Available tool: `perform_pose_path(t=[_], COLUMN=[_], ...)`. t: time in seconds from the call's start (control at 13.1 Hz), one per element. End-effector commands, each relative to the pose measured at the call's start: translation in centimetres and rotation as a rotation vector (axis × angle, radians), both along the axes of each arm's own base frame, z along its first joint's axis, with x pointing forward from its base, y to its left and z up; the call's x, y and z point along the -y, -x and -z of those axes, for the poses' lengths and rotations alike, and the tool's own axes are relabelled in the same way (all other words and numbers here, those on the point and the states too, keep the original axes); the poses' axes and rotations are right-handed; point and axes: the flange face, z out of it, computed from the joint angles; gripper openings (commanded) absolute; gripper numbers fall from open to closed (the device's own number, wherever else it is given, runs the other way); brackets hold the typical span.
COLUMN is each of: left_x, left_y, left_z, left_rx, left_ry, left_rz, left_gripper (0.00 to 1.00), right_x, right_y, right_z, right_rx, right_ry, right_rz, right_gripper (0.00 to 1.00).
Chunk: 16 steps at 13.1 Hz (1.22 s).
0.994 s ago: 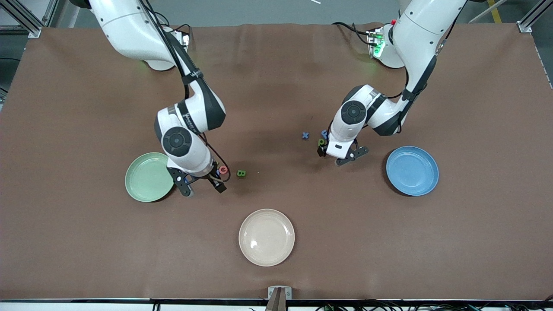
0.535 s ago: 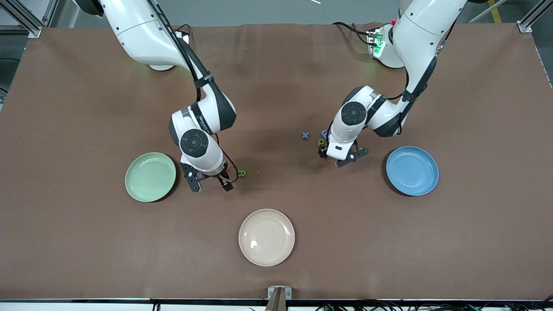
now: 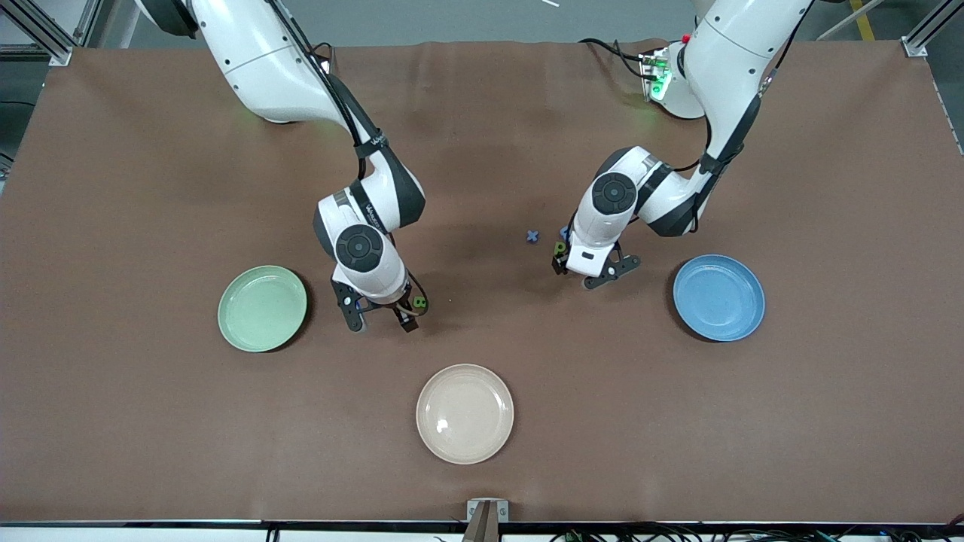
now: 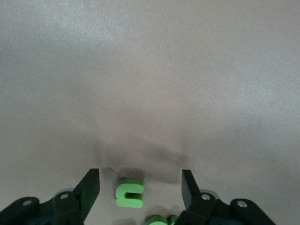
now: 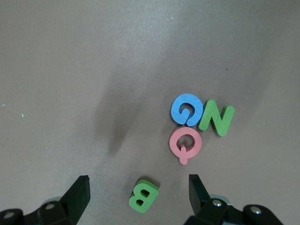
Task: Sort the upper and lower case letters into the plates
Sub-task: 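Carry the u with the left gripper while the right gripper carries the B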
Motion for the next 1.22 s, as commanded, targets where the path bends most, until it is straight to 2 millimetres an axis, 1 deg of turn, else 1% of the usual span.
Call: perform_pose_path(t=[0.0,0.08,0.31,0.46,0.54,0.61,0.69,0.84,0.99,1.07,1.15], left_x=[-0.1,-0.2,-0.3,0.0,0.0,0.2,0.3,0.4,0.3,0.2,0.3], left_y=[0.9,1.1,1.2,1.5,1.5,1.5,1.5,1.7,2.0,2.0,2.1], left_z=[-0.3,-0.2,0.0,0.0,0.0,-0.1,-0.1,0.0,0.4,0.5,0.6], left_rx=[-0.002,-0.006,-0.010,-0.012,-0.012,-0.011,-0.011,-0.014,-0.022,-0.025,-0.026], left_ry=[-0.020,-0.023,-0.027,-0.024,-0.024,-0.023,-0.023,-0.023,-0.028,-0.029,-0.030], left_rz=[-0.009,-0.018,-0.038,-0.039,-0.039,-0.049,-0.062,-0.066,-0.066,-0.066,-0.064], left_gripper=[0.75,0.73,0.60,0.53,0.50,0.48,0.46,0.43,0.39,0.36,0.32], right_x=[-0.6,-0.7,-1.0,-1.2,-1.8,-2.5,-2.8,-2.9,-2.8,-2.8,-2.8], right_y=[-0.1,-0.2,-0.1,0.1,0.5,1.2,1.4,1.5,1.6,1.6,1.6], right_z=[0.5,0.7,1.5,1.8,2.1,2.8,2.9,3.2,3.2,3.2,3.2], right_rx=[0.026,0.032,0.040,0.035,0.032,0.025,0.026,0.022,0.019,0.019,0.020], right_ry=[0.004,0.001,-0.006,-0.008,-0.005,0.002,0.007,0.009,0.012,0.012,0.013], right_rz=[0.033,0.041,0.042,0.053,0.051,0.043,0.048,0.055,0.054,0.053,0.050], right_gripper=[0.92,0.92,0.90,0.90,0.89,0.88,0.87,0.79,0.73,0.67,0.55])
